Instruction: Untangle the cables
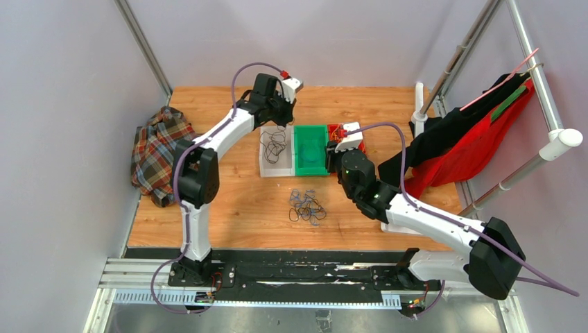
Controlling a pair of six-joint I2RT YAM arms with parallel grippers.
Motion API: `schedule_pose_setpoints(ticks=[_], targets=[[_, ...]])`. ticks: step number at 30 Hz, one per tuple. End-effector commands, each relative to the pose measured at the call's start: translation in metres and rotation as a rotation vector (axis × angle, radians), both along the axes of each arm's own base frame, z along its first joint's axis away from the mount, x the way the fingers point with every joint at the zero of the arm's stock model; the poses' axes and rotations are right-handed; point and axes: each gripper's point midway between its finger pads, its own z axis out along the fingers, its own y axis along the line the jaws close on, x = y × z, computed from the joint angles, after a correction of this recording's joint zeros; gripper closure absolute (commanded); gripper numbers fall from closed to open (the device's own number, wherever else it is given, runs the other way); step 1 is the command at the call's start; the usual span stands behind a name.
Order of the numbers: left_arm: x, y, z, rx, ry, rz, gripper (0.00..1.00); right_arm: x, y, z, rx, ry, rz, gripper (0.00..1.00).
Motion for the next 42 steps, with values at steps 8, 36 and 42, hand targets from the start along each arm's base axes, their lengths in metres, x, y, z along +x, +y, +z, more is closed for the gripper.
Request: schedule_pose_setpoints(ticks=[8,36,42], targets=[[-0.051,0.020,0.066,-0.039,-0.105,-0.035,0.99,-0.001,-0.008,0.006,0.021,-0.009,-0.010,0.73],[-0.052,0.035,-0.045,0.153,-0.008,-0.065,0.69,0.000,-0.003,-0.004,-0.006,0.018,0.009,0.71],[-0.066,0.027,0.000,0.083,-0.018,-0.103,0.31,0.000,-0.002,-0.003,-0.021,0.018,0.019,0.59]])
